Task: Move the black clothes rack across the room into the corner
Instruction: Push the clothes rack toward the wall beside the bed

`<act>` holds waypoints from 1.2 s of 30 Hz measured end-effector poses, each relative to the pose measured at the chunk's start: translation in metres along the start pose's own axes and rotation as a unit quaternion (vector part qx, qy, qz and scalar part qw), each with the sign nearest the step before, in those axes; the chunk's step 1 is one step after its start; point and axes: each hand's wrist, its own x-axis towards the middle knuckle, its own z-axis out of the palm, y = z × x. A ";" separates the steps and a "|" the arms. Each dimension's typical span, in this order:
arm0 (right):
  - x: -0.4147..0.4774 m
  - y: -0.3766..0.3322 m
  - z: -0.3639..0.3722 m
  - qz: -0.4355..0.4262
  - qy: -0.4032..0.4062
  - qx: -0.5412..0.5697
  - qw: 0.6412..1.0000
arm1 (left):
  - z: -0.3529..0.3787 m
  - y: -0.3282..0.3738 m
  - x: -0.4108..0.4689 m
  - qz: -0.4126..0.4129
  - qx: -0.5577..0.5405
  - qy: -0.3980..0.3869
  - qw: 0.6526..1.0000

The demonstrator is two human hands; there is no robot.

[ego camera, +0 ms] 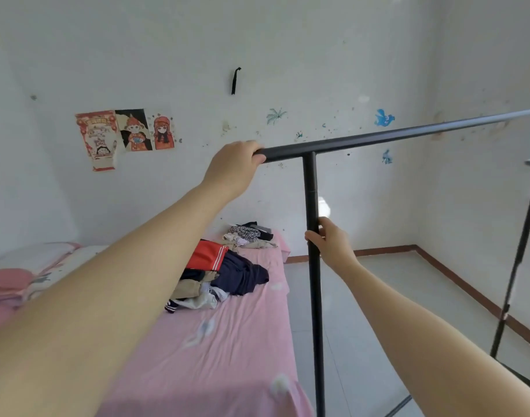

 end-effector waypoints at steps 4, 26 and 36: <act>0.017 0.006 -0.003 -0.012 0.027 0.003 1.000 | 0.010 -0.001 0.019 0.012 -0.004 0.017 1.000; 0.192 0.063 0.032 0.028 0.084 -0.029 0.996 | 0.148 -0.088 0.168 0.069 -0.070 0.036 0.995; 0.291 0.100 0.034 0.006 0.063 0.000 0.998 | 0.210 -0.114 0.240 0.043 -0.043 0.063 0.996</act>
